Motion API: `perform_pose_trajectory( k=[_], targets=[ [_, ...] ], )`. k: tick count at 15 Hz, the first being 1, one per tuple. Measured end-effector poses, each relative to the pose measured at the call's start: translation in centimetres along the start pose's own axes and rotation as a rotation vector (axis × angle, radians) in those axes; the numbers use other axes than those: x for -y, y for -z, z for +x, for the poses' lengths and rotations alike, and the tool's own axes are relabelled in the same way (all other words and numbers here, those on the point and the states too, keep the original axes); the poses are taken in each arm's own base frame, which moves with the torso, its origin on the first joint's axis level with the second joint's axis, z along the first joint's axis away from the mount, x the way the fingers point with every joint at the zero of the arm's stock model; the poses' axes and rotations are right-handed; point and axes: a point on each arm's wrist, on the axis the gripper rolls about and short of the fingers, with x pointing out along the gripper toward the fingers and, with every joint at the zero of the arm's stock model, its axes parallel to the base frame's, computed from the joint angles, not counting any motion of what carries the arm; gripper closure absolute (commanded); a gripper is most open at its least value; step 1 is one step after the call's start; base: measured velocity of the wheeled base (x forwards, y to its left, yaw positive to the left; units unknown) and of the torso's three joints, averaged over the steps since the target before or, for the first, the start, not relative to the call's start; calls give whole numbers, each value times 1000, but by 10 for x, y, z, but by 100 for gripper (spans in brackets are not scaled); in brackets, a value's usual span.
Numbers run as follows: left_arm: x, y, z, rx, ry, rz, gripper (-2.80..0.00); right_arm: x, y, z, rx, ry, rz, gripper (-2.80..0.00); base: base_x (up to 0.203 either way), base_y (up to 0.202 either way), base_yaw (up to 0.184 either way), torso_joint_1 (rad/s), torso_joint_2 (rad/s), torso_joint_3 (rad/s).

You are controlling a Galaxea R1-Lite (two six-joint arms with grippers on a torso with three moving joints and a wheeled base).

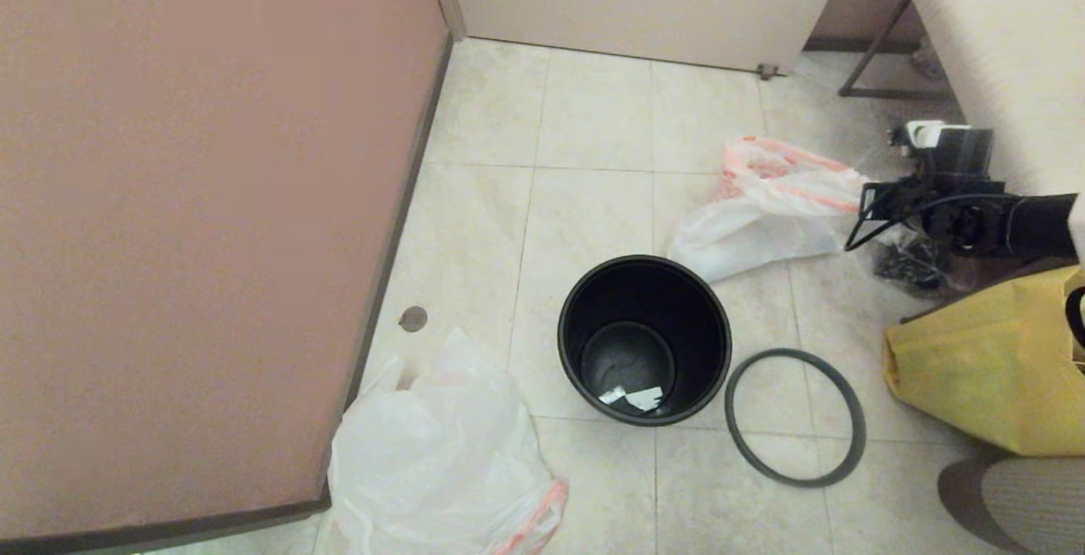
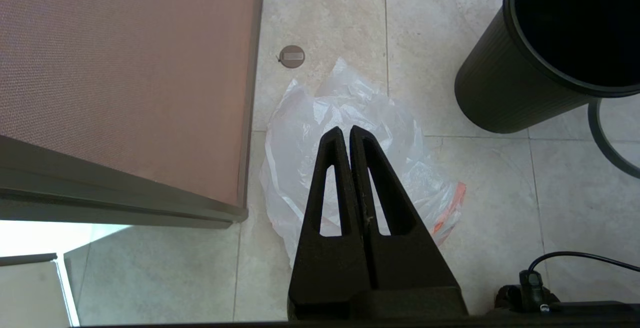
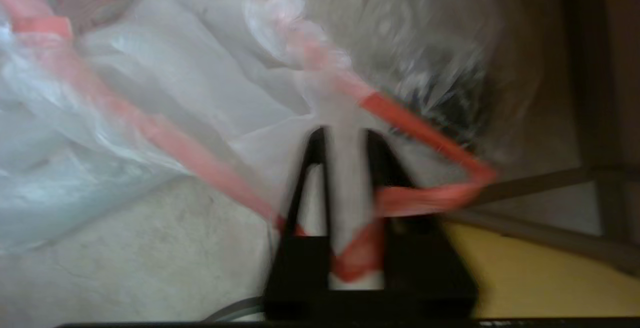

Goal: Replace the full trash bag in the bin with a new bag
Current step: Place the trash bag on the floor

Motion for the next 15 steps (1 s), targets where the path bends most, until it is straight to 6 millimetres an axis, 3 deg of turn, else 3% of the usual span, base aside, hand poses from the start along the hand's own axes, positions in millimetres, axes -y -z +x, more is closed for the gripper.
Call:
perform_pose_trajectory(
  k=[2, 5, 13, 14, 15],
  targets=[
    [0, 0, 0, -4, 0, 0, 0, -4, 10, 5, -23, -3, 11, -280, 0, 0, 0, 0, 0, 0],
    [0, 0, 0, -3, 0, 0, 0, -1, 4, -6, -101, -5, 87, -280, 0, 0, 0, 0, 0, 0],
    [0, 0, 0, -7, 0, 3, 0, 26, -24, -91, -528, -24, 437, -280, 0, 0, 0, 0, 0, 0],
    [0, 0, 0, -7, 0, 2, 0, 26, -25, -98, -544, -25, 435, 0, 0, 0, 0, 0, 0, 0],
    [0, 0, 0, -8, 1, 2, 0, 26, -25, -105, -554, -26, 432, 0, 0, 0, 0, 0, 0, 0]
  ],
)
